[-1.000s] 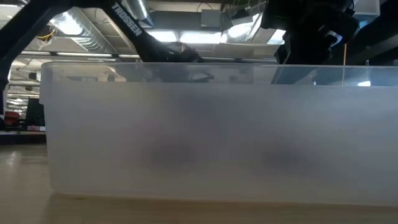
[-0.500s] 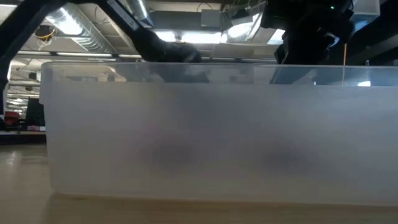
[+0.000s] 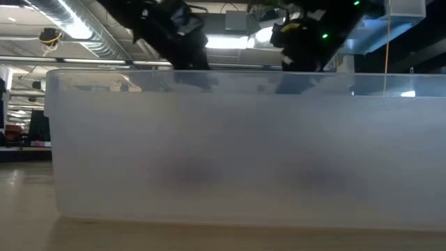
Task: Sort produce into baskets
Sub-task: Put the eggplant into the transparent bin
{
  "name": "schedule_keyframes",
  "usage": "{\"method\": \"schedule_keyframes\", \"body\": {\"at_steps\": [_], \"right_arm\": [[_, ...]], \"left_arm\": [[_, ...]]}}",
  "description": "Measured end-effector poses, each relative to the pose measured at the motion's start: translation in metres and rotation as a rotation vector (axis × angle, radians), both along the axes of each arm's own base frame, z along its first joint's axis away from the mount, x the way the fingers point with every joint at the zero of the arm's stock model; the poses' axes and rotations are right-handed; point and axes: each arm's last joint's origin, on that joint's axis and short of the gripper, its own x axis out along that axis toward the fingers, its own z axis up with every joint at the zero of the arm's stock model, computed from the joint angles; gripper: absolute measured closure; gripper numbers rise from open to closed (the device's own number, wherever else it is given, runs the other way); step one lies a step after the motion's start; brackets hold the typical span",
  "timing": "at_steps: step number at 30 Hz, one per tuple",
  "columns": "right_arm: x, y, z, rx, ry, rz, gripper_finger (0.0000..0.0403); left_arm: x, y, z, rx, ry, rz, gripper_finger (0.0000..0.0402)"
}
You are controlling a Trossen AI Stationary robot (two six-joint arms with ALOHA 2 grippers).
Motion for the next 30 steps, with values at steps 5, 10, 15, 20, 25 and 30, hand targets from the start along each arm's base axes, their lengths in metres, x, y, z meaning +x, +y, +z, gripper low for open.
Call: {"method": "schedule_keyframes", "body": {"at_steps": [5, 10, 15, 20, 25, 30], "right_arm": [[0.007, -0.030, 0.006, -0.026, -0.072, -0.058, 0.0210], [0.013, -0.062, 0.006, -0.026, -0.145, -0.127, 0.0210], [0.021, -0.092, -0.012, 0.048, -0.157, -0.146, 0.0202], [0.028, -0.122, -0.032, 0.088, -0.189, -0.234, 0.0147], [0.032, -0.152, -0.052, 0.137, -0.207, -0.379, 0.0075], [0.040, -0.183, -0.060, 0.134, -0.208, -0.447, 0.0029]], "left_arm": [[-0.023, -0.018, -0.016, 0.001, -0.032, -0.009, 0.0144], [-0.034, -0.032, -0.038, -0.043, -0.052, -0.006, 0.0143], [-0.033, -0.046, -0.049, -0.076, -0.061, -0.031, 0.0143], [-0.029, -0.058, -0.049, -0.077, -0.067, -0.073, 0.0143], [-0.025, -0.064, -0.045, -0.077, -0.109, -0.092, 0.0143], [-0.024, -0.066, -0.045, -0.082, -0.116, -0.094, 0.0143]]}}
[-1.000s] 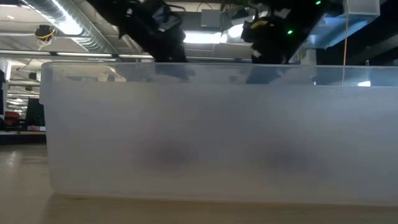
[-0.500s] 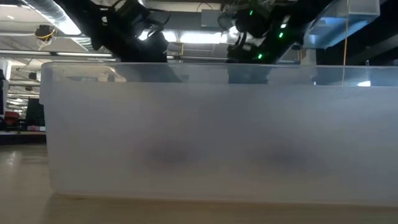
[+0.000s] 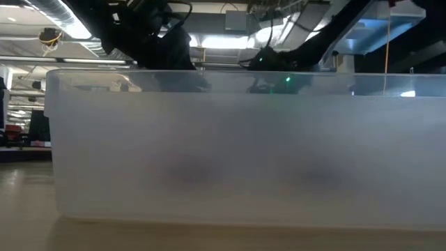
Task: Sort produce into baskets
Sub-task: Put the eggplant into the transparent bin
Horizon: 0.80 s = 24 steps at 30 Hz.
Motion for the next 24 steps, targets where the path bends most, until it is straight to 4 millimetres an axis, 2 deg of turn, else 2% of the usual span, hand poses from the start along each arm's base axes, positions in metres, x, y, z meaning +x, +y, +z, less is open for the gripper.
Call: {"method": "schedule_keyframes", "body": {"at_steps": [6, 11, 17, 24], "right_arm": [[0.006, -0.034, -0.020, 0.065, 0.009, -0.013, 0.0019], [0.009, -0.050, -0.033, 0.091, 0.023, -0.016, 0.0029], [0.010, -0.050, -0.034, 0.093, 0.052, 0.012, 0.0054], [0.007, -0.049, -0.036, 0.098, 0.098, 0.029, 0.0106]], "left_arm": [[0.000, -0.002, 0.000, -0.003, -0.001, -0.004, 0.0143], [0.001, -0.002, 0.000, -0.013, -0.006, 0.001, 0.0143], [0.001, -0.002, 0.000, -0.013, -0.007, 0.002, 0.0143], [0.001, -0.002, 0.000, 0.002, -0.003, -0.007, 0.0143]]}}
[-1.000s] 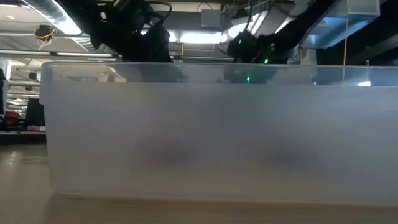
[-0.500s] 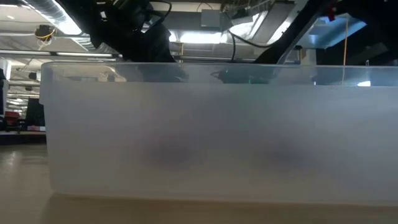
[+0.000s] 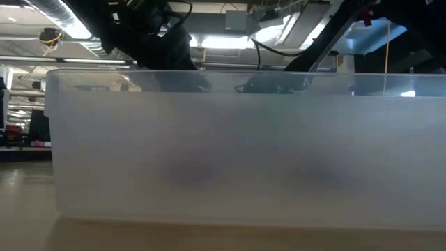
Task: Sort produce into baskets
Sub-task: Put the eggplant into the transparent bin
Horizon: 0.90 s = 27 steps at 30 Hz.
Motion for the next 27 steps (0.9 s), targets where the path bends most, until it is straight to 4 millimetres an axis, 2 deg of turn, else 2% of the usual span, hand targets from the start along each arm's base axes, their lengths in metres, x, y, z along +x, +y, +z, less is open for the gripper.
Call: {"method": "schedule_keyframes", "body": {"at_steps": [7, 24, 27], "right_arm": [[-0.0017, 0.0018, -0.0014, 0.011, 0.033, 0.030, 0.0172], [-0.0014, 0.0029, -0.0009, -0.099, 0.146, 0.237, 0.0379], [-0.0013, 0.0048, 0.0025, -0.116, 0.160, 0.262, 0.0397]], "left_arm": [[0.0000, 0.0001, 0.0000, 0.000, 0.000, 0.000, 0.0143], [0.0000, 0.0000, 0.0000, 0.001, 0.000, 0.000, 0.0144], [0.0000, 0.0001, 0.0000, 0.003, 0.001, -0.001, 0.0144]]}}
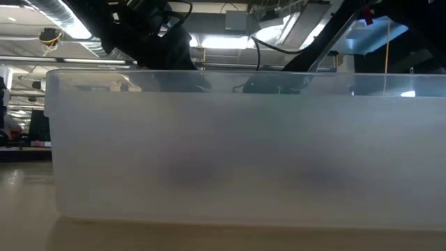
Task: Sort produce into baskets
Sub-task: Put the eggplant into the transparent bin
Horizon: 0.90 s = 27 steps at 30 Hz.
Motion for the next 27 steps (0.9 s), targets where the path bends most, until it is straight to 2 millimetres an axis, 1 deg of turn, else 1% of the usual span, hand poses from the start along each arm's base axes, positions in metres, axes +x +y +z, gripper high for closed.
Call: {"method": "schedule_keyframes", "body": {"at_steps": [2, 5, 10, 14, 20, 23, 27], "right_arm": [[0.000, 0.004, 0.004, -0.004, 0.008, 0.013, 0.0394], [0.002, 0.012, 0.020, -0.027, -0.012, 0.043, 0.0389], [0.002, 0.039, 0.048, -0.023, -0.011, 0.104, 0.0395], [0.003, 0.068, 0.075, -0.032, -0.028, 0.176, 0.0396], [0.001, 0.118, 0.106, -0.025, -0.062, 0.284, 0.0394], [0.000, 0.145, 0.114, -0.018, -0.058, 0.351, 0.0393], [-0.001, 0.176, 0.119, 0.001, -0.053, 0.423, 0.0393]], "left_arm": [[0.000, 0.000, 0.000, 0.000, 0.000, 0.000, 0.0144], [0.000, 0.000, 0.000, -0.001, 0.000, 0.000, 0.0144], [0.000, 0.000, 0.000, -0.001, 0.000, 0.001, 0.0144], [0.000, 0.000, 0.000, -0.001, 0.000, 0.001, 0.0144], [0.000, 0.000, 0.000, -0.002, 0.002, 0.001, 0.0144], [0.000, 0.000, -0.001, -0.003, 0.009, 0.001, 0.0144], [0.000, 0.000, -0.001, -0.002, 0.009, 0.000, 0.0144]]}}
